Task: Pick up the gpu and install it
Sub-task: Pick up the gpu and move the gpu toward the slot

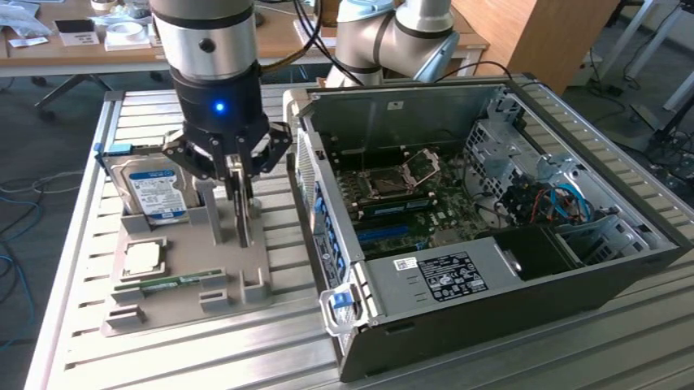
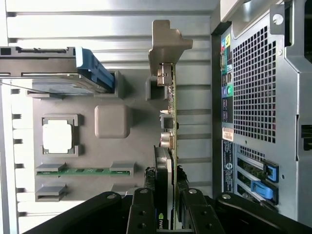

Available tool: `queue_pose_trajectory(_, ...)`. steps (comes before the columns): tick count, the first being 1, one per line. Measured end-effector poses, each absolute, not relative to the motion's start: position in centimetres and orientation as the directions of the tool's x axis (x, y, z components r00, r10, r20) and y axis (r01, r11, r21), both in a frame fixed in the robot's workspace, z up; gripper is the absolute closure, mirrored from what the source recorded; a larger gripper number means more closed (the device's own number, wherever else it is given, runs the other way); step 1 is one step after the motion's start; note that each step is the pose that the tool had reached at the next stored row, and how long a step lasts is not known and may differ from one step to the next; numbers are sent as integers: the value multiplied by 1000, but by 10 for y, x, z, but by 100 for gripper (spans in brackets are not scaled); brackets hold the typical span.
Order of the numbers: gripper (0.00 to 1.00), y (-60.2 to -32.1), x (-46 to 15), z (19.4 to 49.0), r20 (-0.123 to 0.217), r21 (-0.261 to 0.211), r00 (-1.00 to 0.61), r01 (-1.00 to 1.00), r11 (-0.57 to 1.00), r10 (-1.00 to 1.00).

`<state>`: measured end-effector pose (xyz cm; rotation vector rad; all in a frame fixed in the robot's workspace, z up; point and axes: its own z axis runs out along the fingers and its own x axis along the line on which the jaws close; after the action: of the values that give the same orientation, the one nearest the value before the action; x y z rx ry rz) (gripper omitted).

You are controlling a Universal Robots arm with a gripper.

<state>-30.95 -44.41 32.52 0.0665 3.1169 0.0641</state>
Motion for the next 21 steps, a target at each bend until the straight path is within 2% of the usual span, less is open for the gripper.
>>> queue_pose_trajectory(21, 73, -444, -309, 371, -22, 42, -999, 42, 998, 43)
